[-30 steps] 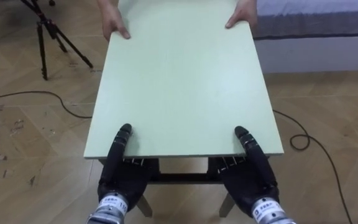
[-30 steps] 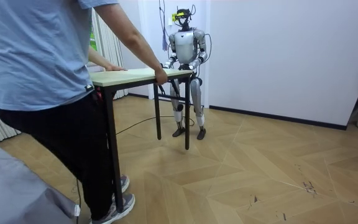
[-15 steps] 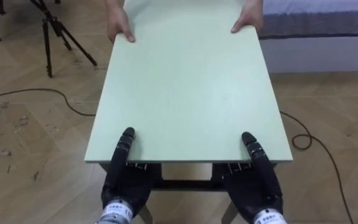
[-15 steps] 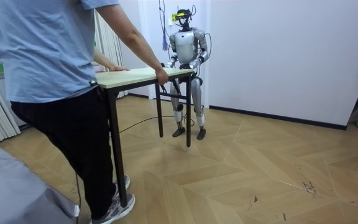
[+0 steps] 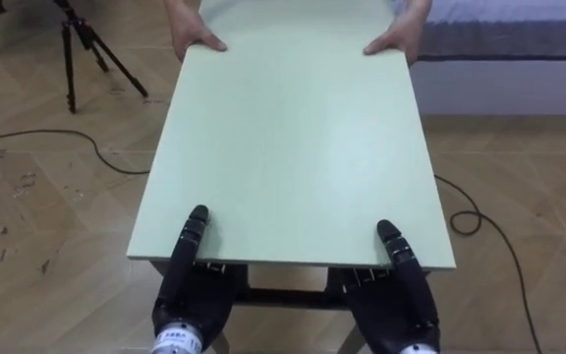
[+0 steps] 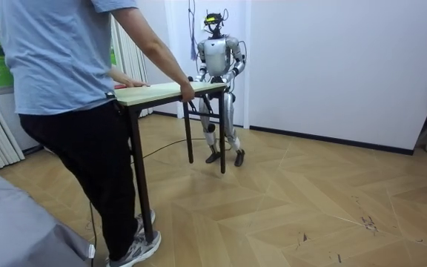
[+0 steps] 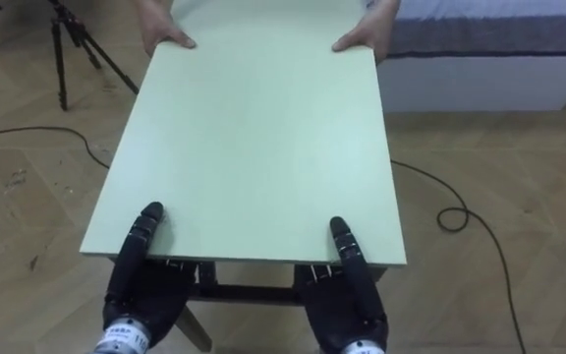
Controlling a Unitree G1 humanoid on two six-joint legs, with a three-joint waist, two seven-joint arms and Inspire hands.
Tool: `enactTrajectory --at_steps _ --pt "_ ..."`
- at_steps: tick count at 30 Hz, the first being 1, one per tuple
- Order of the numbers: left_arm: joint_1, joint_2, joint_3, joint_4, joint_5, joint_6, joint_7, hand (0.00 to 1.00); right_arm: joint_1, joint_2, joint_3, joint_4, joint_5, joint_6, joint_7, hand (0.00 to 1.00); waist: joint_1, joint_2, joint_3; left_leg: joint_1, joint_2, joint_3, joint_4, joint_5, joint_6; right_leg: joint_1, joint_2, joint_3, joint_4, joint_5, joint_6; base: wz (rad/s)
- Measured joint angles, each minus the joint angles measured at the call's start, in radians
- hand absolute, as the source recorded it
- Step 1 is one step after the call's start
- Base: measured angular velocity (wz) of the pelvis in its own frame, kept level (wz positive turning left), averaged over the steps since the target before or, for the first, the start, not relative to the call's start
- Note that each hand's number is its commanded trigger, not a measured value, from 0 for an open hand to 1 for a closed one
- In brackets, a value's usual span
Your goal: Move table with human
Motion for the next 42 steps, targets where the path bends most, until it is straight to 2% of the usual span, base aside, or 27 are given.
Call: enactTrajectory --at_steps 2,3,7,9,11,14,19,20,22,23,24,25,26,27,29,30,31,32,33,34,35,36,37,38,39,40,42 --pt "0.024 -0.002 -0.003 -0.001 -0.014 0.000 -0.021 1.00 0.001 -0.020 0.008 0.000 0.000 0.001 0.006 1.00 -0.006 0.018 -0.0056 0.033 -0.011 0.005 0.119 0.000 -0.003 -0.010 0.016 -0.011 0.031 -0.004 -0.021 -0.01" --pt "0.025 0.003 -0.002 -0.001 -0.020 0.002 -0.035 1.00 0.001 -0.019 0.012 0.000 -0.001 -0.004 0.012 1.00 -0.017 0.023 -0.0010 0.069 -0.017 0.011 0.131 -0.001 -0.005 -0.017 0.024 -0.030 0.041 -0.005 -0.032 0.29" --pt "-0.001 0.002 0.001 0.000 -0.021 0.005 -0.045 1.00 -0.023 -0.021 0.018 0.000 -0.002 -0.021 0.028 1.00 -0.033 0.040 0.0095 0.170 -0.052 -0.020 0.040 -0.038 -0.041 -0.081 0.035 -0.064 0.061 0.011 -0.051 0.21" --pt "-0.028 0.002 0.005 0.001 -0.022 0.006 -0.046 1.00 -0.042 -0.019 0.018 0.000 0.001 -0.030 0.039 1.00 -0.052 0.052 0.0122 0.200 -0.060 -0.041 -0.049 -0.079 -0.042 -0.125 0.035 -0.092 0.060 0.032 -0.055 0.30" --pt "-0.066 0.004 0.007 0.004 -0.025 0.003 -0.052 1.00 -0.074 -0.017 0.018 0.004 0.000 -0.039 0.042 1.00 -0.064 0.063 0.0141 0.233 -0.063 -0.054 -0.199 -0.194 -0.046 -0.189 0.034 -0.116 0.057 0.072 -0.061 0.19" --pt "-0.121 0.002 0.004 0.054 -0.042 -0.005 -0.073 1.00 -0.118 -0.017 0.008 0.029 0.002 -0.038 0.042 1.00 -0.065 0.068 0.0112 0.275 -0.091 -0.049 -0.401 -0.295 -0.020 -0.255 0.016 -0.128 0.049 0.133 -0.063 0.06" --pt "-0.144 -0.002 0.005 0.122 -0.048 -0.004 -0.086 1.00 -0.116 -0.007 -0.019 0.066 -0.007 0.000 0.042 1.00 -0.111 0.048 0.0031 0.268 -0.161 0.011 -0.533 -0.305 0.052 -0.273 -0.059 -0.129 -0.018 0.260 -0.038 0.20" --pt "-0.134 -0.003 0.002 0.132 -0.048 -0.003 -0.086 1.00 -0.105 -0.006 -0.025 0.072 -0.008 0.009 0.042 1.00 -0.116 0.034 -0.0038 0.255 -0.191 0.011 -0.527 -0.292 0.072 -0.267 -0.081 -0.115 -0.049 0.293 -0.015 0.03" --pt "-0.124 -0.006 -0.001 0.144 -0.053 -0.001 -0.086 1.00 -0.096 -0.012 -0.030 0.080 -0.004 0.021 0.041 1.00 -0.124 0.017 -0.0053 0.231 -0.219 0.022 -0.511 -0.268 0.101 -0.252 -0.106 -0.092 -0.117 0.357 0.084 0.02" --pt "-0.110 -0.006 -0.002 0.144 -0.066 0.000 -0.086 1.00 -0.091 -0.015 -0.038 0.082 -0.007 0.039 0.041 1.00 -0.142 0.011 -0.0081 0.206 -0.234 0.039 -0.510 -0.245 0.125 -0.243 -0.117 -0.071 -0.164 0.400 0.190 0.12" --pt "-0.106 -0.006 -0.003 0.145 -0.067 0.000 -0.087 1.00 -0.090 -0.016 -0.044 0.083 -0.010 0.048 0.041 1.00 -0.152 0.010 -0.0061 0.199 -0.228 0.071 -0.510 -0.237 0.128 -0.248 -0.129 -0.063 -0.144 0.409 0.211 0.47" --pt "-0.110 -0.008 -0.012 0.165 -0.069 0.009 -0.086 1.00 -0.072 -0.017 -0.052 0.087 -0.010 0.052 0.041 1.00 -0.178 0.013 -0.0041 0.193 -0.216 0.119 -0.511 -0.224 0.143 -0.260 -0.157 -0.047 0.002 0.320 0.150 0.75" --pt "-0.112 -0.002 -0.025 0.173 -0.072 0.020 -0.085 1.00 -0.050 -0.016 -0.055 0.086 0.000 0.048 0.048 1.00 -0.194 0.006 -0.0017 0.190 -0.212 0.140 -0.523 -0.202 0.148 -0.266 -0.192 -0.037 0.180 0.197 0.134 0.87" --pt "-0.111 0.005 -0.035 0.173 -0.072 0.026 -0.085 1.00 -0.030 -0.021 -0.060 0.081 0.008 0.047 0.058 1.00 -0.198 -0.007 -0.0019 0.179 -0.205 0.181 -0.531 -0.182 0.142 -0.261 -0.221 -0.021 0.322 0.095 0.134 0.63" --pt "-0.105 0.011 -0.037 0.173 -0.068 0.043 -0.085 1.00 -0.010 -0.025 -0.059 0.076 0.009 0.036 0.067 1.00 -0.199 -0.016 -0.0004 0.162 -0.196 0.234 -0.529 -0.163 0.142 -0.222 -0.264 -0.008 0.485 -0.003 0.138 0.33" --pt "-0.097 0.010 -0.036 0.169 -0.071 0.048 -0.085 1.00 -0.010 -0.033 -0.050 0.075 0.019 0.031 0.067 1.00 -0.198 -0.023 -0.0004 0.154 -0.195 0.259 -0.516 -0.162 0.142 -0.193 -0.282 0.000 0.530 -0.024 0.156 0.09" --pt "-0.097 0.011 -0.035 0.166 -0.070 0.047 -0.085 1.00 -0.014 -0.034 -0.042 0.075 0.027 0.030 0.067 1.00 -0.197 -0.044 0.0129 0.149 -0.209 0.258 -0.509 -0.161 0.143 -0.197 -0.269 0.007 0.509 -0.018 0.169 -0.28" --pt "-0.087 0.003 -0.033 0.157 -0.068 0.042 -0.085 1.00 -0.019 -0.046 -0.042 0.074 0.031 0.032 0.066 1.00 -0.181 -0.027 -0.0011 0.099 -0.229 0.211 -0.516 -0.145 0.164 -0.218 -0.214 0.051 0.436 -0.002 0.258 -0.81" --pt "-0.066 0.007 -0.024 0.117 -0.070 0.025 -0.086 1.00 -0.052 -0.050 -0.040 0.073 0.029 0.043 0.065 1.00 -0.152 0.007 -0.0180 0.036 -0.202 0.197 -0.516 -0.121 0.179 -0.240 -0.180 0.100 0.439 0.009 0.271 -0.65" --pt "-0.061 0.016 -0.020 0.098 -0.075 0.020 -0.086 1.00 -0.057 -0.041 -0.038 0.069 0.029 0.049 0.065 1.00 -0.172 -0.009 -0.0135 0.029 -0.211 0.203 -0.519 -0.111 0.186 -0.233 -0.223 0.072 0.529 0.000 0.249 0.08" --pt "-0.060 0.024 -0.019 0.092 -0.067 0.021 -0.086 1.00 -0.039 -0.030 -0.039 0.064 0.029 0.043 0.065 1.00 -0.204 -0.056 -0.0161 0.044 -0.246 0.212 -0.536 -0.094 0.193 -0.157 -0.331 0.007 0.670 0.002 0.232 0.59" --pt "-0.062 0.027 -0.014 0.091 -0.054 0.023 -0.086 1.00 -0.035 -0.022 -0.036 0.064 0.029 0.037 0.065 1.00 -0.193 -0.092 -0.0097 0.044 -0.269 0.228 -0.529 -0.092 0.198 -0.071 -0.386 0.000 0.723 0.068 0.207 0.33" --pt "-0.062 0.027 -0.010 0.091 -0.048 0.023 -0.087 1.00 -0.036 -0.023 -0.033 0.064 0.030 0.036 0.065 1.00 -0.178 -0.102 -0.0107 0.032 -0.268 0.244 -0.512 -0.092 0.197 -0.039 -0.397 0.015 0.719 0.116 0.195 -0.43" --pt "-0.070 0.022 -0.003 0.092 -0.040 0.029 -0.087 1.00 -0.049 -0.023 -0.026 0.063 0.030 0.025 0.066 1.00 -0.157 -0.100 0.0098 -0.006 -0.249 0.230 -0.441 -0.095 0.188 -0.002 -0.375 0.022 0.667 0.110 0.203 -0.59" --pt "-0.069 0.021 0.000 0.090 -0.037 0.040 -0.087 1.00 -0.057 -0.037 -0.022 0.063 0.030 0.016 0.066 1.00 -0.142 -0.063 0.0258 -0.057 -0.217 0.211 -0.371 -0.095 0.188 -0.002 -0.318 0.017 0.634 0.129 0.193 -0.38" --pt "-0.066 0.022 -0.001 0.085 -0.033 0.046 -0.087 1.00 -0.051 -0.039 -0.022 0.062 0.030 0.014 0.068 1.00 -0.144 -0.045 0.0182 -0.072 -0.217 0.213 -0.375 -0.085 0.188 -0.002 -0.301 0.020 0.617 0.131 0.195 0.13" --pt "-0.075 0.034 -0.003 0.055 -0.007 0.047 -0.087 1.00 -0.040 -0.014 -0.036 0.049 0.030 0.015 0.082 1.00 -0.173 -0.076 0.0171 -0.092 -0.229 0.262 -0.447 -0.068 0.223 -0.014 -0.317 0.022 0.585 0.056 0.253 0.48"
